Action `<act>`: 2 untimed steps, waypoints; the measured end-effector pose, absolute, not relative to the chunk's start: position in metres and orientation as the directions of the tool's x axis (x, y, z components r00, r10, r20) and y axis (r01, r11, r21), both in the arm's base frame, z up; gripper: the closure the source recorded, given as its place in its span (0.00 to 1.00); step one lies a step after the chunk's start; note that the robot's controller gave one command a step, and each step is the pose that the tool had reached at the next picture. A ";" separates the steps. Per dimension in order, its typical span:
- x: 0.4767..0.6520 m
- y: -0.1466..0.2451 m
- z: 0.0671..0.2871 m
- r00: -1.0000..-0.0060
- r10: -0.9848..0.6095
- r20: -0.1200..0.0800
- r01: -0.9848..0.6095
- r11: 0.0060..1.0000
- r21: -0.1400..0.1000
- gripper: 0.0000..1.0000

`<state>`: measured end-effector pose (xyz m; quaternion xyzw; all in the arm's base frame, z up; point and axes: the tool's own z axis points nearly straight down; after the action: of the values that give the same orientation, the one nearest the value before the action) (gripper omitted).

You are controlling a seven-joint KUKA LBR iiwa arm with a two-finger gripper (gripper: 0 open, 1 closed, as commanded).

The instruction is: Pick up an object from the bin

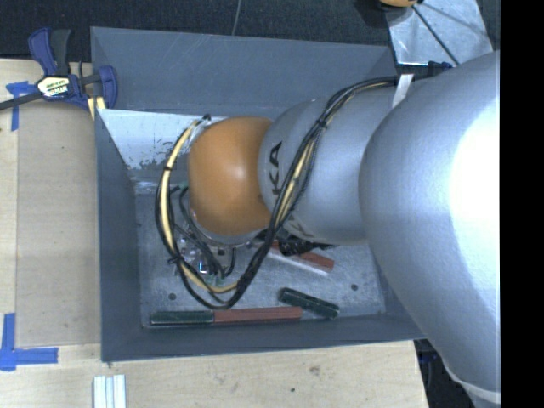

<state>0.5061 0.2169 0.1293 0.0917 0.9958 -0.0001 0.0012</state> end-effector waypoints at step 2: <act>0.519 0.180 0.134 -0.984 0.179 -0.003 0.179 0.984 0.002 1.00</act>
Offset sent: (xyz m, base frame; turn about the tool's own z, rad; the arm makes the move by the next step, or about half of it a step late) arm 0.0165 -0.0462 0.0060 0.0061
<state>0.5188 0.1799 0.1342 0.0901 0.9959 0.0007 0.0017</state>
